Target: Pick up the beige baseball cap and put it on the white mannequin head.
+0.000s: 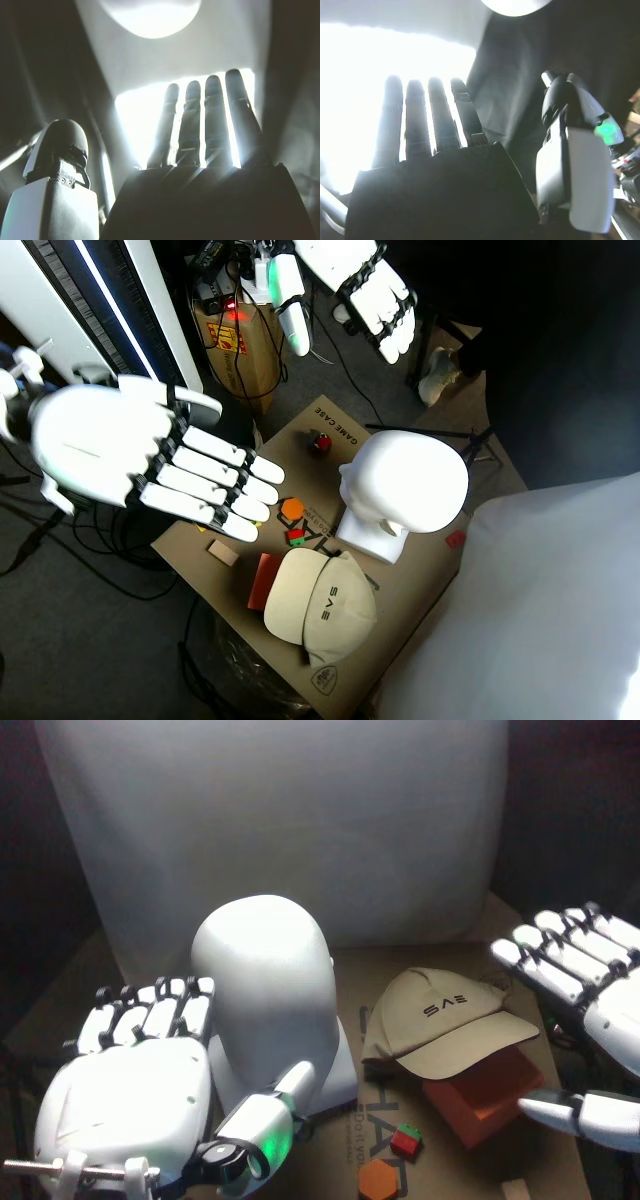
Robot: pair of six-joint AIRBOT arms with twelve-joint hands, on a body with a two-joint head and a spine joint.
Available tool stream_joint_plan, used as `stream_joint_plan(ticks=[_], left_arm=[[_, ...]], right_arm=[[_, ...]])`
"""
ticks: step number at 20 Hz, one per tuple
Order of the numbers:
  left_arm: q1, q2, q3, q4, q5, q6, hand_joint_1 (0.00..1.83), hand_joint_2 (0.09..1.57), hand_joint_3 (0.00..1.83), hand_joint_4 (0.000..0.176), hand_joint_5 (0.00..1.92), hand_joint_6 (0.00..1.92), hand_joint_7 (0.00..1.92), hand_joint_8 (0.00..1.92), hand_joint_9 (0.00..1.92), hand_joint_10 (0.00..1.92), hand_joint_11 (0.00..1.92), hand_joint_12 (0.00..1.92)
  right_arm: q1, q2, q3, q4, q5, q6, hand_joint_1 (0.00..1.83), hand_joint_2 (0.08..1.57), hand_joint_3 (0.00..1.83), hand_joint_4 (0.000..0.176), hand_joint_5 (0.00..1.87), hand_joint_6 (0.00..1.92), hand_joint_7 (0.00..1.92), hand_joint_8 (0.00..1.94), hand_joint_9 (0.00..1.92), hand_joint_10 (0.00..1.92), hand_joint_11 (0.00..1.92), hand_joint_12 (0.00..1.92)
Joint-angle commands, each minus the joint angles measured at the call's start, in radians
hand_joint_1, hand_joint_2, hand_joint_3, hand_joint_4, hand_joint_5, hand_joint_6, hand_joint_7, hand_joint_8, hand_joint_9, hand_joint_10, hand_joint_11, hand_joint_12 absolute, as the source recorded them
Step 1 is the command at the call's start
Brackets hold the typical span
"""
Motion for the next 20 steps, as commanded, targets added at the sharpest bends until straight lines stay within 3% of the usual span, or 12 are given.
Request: stream_joint_plan(ticks=[1, 2, 3, 4, 6, 9, 15, 20], left_arm=[[0.005, -0.012, 0.009, 0.091, -0.072, 0.007, 0.00, 1.14, 0.01, 0.000, 0.14, 0.00, 0.13, 0.00, 0.14, 0.00, 0.00, 0.57], [0.022, -0.021, 0.019, 0.120, -0.072, 0.039, 0.00, 1.14, 0.01, 0.000, 0.14, 0.00, 0.13, 0.00, 0.14, 0.00, 0.00, 0.57], [0.034, -0.025, 0.024, 0.130, -0.072, 0.060, 0.00, 1.14, 0.01, 0.000, 0.14, 0.00, 0.13, 0.00, 0.14, 0.00, 0.00, 0.57], [0.046, -0.028, 0.027, 0.108, -0.072, 0.048, 0.00, 1.14, 0.01, 0.000, 0.14, 0.00, 0.13, 0.00, 0.14, 0.00, 0.00, 0.57], [0.077, -0.031, 0.044, 0.145, -0.073, 0.015, 0.00, 1.14, 0.01, 0.000, 0.14, 0.00, 0.13, 0.00, 0.14, 0.00, 0.00, 0.57], [0.103, -0.028, 0.057, 0.161, -0.075, -0.010, 0.00, 1.14, 0.00, 0.000, 0.14, 0.00, 0.13, 0.00, 0.14, 0.00, 0.00, 0.57], [0.137, -0.040, 0.074, 0.161, -0.075, -0.062, 0.00, 1.14, 0.00, 0.000, 0.14, 0.00, 0.13, 0.00, 0.14, 0.00, 0.00, 0.57], [0.162, -0.067, 0.140, 0.211, -0.073, -0.155, 0.00, 1.14, 0.00, 0.000, 0.13, 0.00, 0.13, 0.00, 0.14, 0.00, 0.00, 0.57]], right_arm=[[0.002, -0.002, 0.019, -0.058, 0.062, 0.019, 0.63, 1.10, 0.02, 0.000, 0.08, 0.00, 0.08, 0.00, 0.05, 0.00, 0.00, 0.27], [0.002, -0.009, 0.044, -0.075, 0.033, 0.025, 0.84, 1.07, 0.00, 0.000, 0.08, 0.00, 0.09, 0.01, 0.06, 0.00, 0.00, 0.28], [0.003, -0.022, 0.067, -0.080, 0.013, 0.024, 1.02, 1.04, 0.00, 0.000, 0.12, 0.01, 0.12, 0.01, 0.09, 0.01, 0.00, 0.40], [0.001, -0.040, 0.092, -0.079, 0.010, 0.013, 1.11, 1.04, 0.00, 0.000, 0.14, 0.01, 0.16, 0.01, 0.12, 0.01, 0.00, 0.49], [-0.014, -0.083, 0.136, -0.074, 0.058, -0.020, 1.19, 1.05, 0.00, 0.000, 0.19, 0.01, 0.21, 0.01, 0.16, 0.01, 0.00, 0.55], [-0.016, -0.152, 0.220, -0.064, 0.068, -0.035, 1.25, 1.09, 0.02, 0.000, 0.19, 0.00, 0.23, 0.00, 0.17, 0.01, 0.00, 0.58], [-0.010, -0.303, 0.415, 0.070, 0.040, -0.030, 1.27, 1.12, 0.01, 0.000, 0.20, 0.00, 0.23, 0.00, 0.18, 0.00, 0.00, 0.64], [-0.018, -0.403, 0.573, 0.051, -0.018, 0.016, 1.27, 1.13, 0.01, 0.000, 0.20, 0.00, 0.23, 0.00, 0.18, 0.00, 0.00, 0.69]])
